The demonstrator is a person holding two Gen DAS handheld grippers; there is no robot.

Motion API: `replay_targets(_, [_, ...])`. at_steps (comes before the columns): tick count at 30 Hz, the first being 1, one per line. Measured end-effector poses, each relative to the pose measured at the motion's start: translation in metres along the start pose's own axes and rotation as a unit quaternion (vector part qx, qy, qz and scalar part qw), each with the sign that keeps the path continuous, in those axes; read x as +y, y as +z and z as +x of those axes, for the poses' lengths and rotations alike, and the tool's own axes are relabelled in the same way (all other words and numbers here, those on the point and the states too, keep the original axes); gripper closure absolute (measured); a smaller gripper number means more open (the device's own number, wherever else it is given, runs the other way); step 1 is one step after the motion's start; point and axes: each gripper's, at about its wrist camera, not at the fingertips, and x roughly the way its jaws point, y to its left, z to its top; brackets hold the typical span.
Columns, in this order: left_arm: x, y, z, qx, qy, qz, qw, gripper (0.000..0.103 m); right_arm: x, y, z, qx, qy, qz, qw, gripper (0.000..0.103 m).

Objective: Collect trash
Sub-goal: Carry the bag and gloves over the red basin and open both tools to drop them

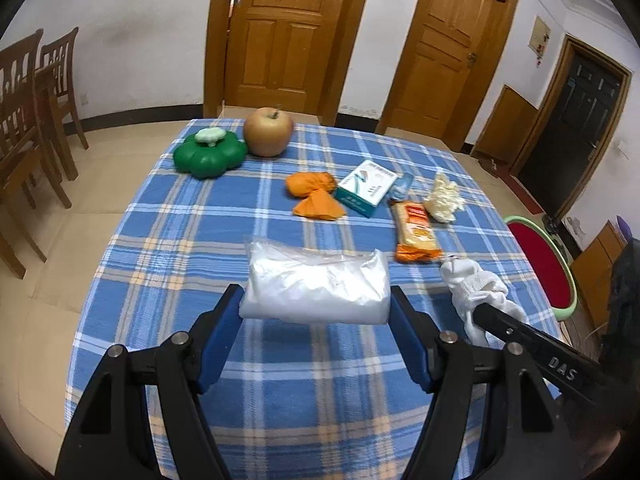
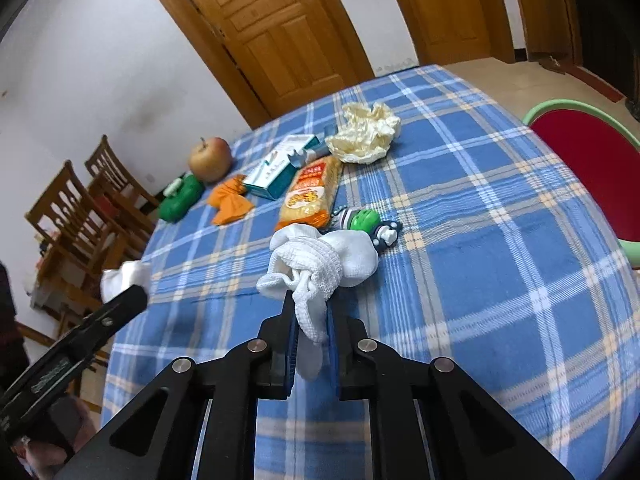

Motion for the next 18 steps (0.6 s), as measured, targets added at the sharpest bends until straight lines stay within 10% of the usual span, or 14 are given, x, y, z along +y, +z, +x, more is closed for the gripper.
replay_targets(18, [-0.087,0.030,-0.013,-0.018,-0.078,0.066,0.9946,0.031,-0.028,0.010,-0.102,-0.103,-0.016,0.011,0.995,0.091])
